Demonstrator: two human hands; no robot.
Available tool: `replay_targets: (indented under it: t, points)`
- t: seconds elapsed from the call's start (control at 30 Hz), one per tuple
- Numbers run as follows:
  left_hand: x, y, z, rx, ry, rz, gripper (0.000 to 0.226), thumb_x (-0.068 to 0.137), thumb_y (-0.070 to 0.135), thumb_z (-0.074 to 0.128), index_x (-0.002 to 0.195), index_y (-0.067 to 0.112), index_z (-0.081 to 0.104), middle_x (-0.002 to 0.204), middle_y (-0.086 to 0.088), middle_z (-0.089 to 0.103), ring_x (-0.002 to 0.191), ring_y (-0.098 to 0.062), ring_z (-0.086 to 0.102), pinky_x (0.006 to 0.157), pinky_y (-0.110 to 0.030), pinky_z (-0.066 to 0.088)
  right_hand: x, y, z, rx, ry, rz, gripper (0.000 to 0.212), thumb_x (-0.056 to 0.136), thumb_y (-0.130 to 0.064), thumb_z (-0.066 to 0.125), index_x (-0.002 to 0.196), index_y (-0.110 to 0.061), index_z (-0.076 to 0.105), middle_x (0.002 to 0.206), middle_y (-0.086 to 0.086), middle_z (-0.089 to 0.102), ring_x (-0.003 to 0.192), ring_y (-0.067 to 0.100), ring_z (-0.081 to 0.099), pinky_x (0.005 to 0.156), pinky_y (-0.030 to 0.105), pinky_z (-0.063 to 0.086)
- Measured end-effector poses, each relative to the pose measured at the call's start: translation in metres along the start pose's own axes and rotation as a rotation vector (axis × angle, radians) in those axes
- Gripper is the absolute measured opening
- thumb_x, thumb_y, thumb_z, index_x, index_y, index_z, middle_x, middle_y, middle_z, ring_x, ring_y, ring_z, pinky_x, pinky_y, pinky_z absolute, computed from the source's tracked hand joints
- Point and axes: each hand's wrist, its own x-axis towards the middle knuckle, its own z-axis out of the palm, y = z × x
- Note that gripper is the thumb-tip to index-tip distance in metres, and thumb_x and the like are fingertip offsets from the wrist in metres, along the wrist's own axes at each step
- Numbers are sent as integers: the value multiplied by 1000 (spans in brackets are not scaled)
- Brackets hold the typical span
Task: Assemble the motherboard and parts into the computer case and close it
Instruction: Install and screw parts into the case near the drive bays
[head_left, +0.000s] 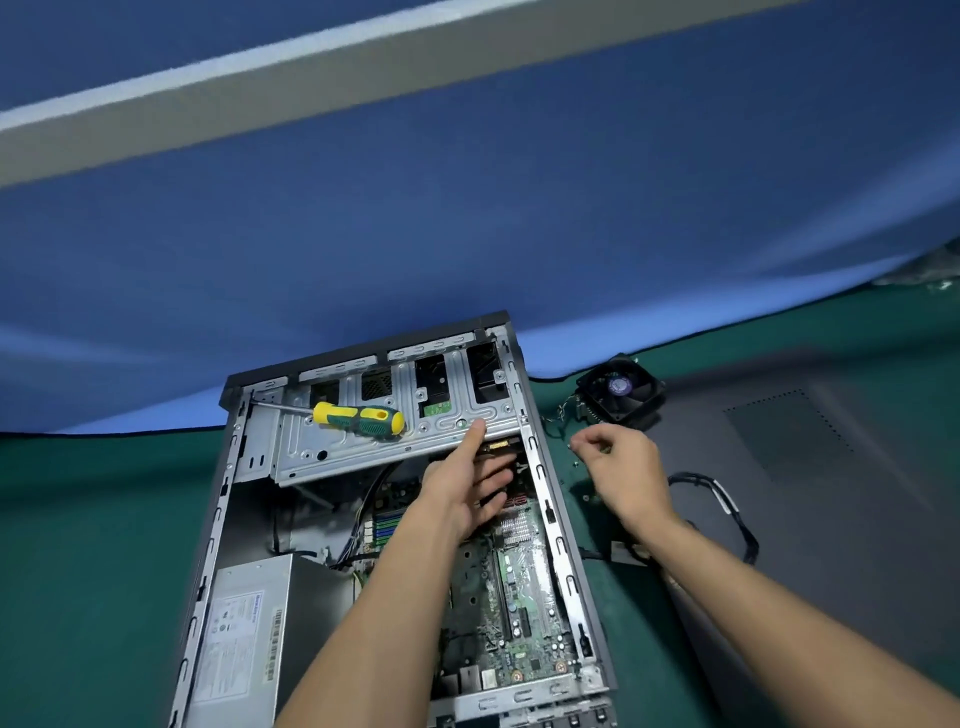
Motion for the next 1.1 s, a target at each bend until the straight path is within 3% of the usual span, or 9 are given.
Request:
replay_targets:
  t: [0.2,0.33,0.47,0.57,0.73,0.8,0.9,1.0,1.1]
  points:
    - [-30,16,-5,293,-7,0,52,97,53,37,110,7,55,83,-7,72,68,-16,60,57,-27,45,-19,-44,-18,135,-48,-119,19,85,-23,70,72,-35,68,76,-17,69,70,5,61,66,24,49]
    - [-52,28,-11,395,-62,256,41,104,34,29,88,10,58,67,-3,71,45,-12,52,45,-19,37,-31,-74,-6,257,-143,-164,21,81,-15,74,68,-31,69,73,-9,70,73,8,63,71,23,49]
    - [-68,29,-26,485,-107,431,44,104,21,27,75,9,57,57,-5,65,36,-10,44,37,-16,27,-40,-95,18,304,-224,-183,24,79,-9,74,64,-26,67,66,-5,68,64,7,60,67,23,49]
    - [-73,25,-45,461,-64,474,38,104,16,25,82,11,56,55,-4,60,36,-10,40,37,-15,25,-44,-106,38,359,-323,-188,26,81,-5,72,63,-22,66,59,-9,64,54,-2,56,58,11,45]
    - [-74,25,-87,320,-30,481,35,102,26,36,73,13,50,50,2,47,38,-9,36,39,-18,24,-47,-122,69,394,-405,-200,19,79,-8,75,65,-17,64,58,-7,58,55,6,50,55,18,42]
    - [-74,27,-102,209,-13,485,31,100,25,44,73,12,51,51,1,49,38,-9,38,36,-18,26,-41,-130,82,317,-349,-231,15,81,-21,73,70,-19,63,65,-7,59,61,8,52,60,24,42]
    - [-75,31,-120,29,18,484,20,95,15,55,77,6,57,58,-5,57,42,-11,49,36,-19,36,-27,-144,102,-125,-207,-365,11,86,-36,63,92,-27,61,93,-9,63,90,14,57,72,30,43]
    - [-77,35,-136,-95,48,446,13,92,10,58,82,2,62,63,-10,65,46,-13,57,40,-21,46,-15,-151,125,-483,-195,-476,41,90,-43,56,126,-22,51,125,-3,52,116,20,44,86,35,41]
    - [-77,40,-149,-175,106,409,18,94,11,54,85,-1,63,66,-12,69,48,-14,62,43,-21,50,-8,-150,143,-656,-231,-471,47,90,-42,58,130,-19,48,129,4,48,119,25,41,91,36,38]
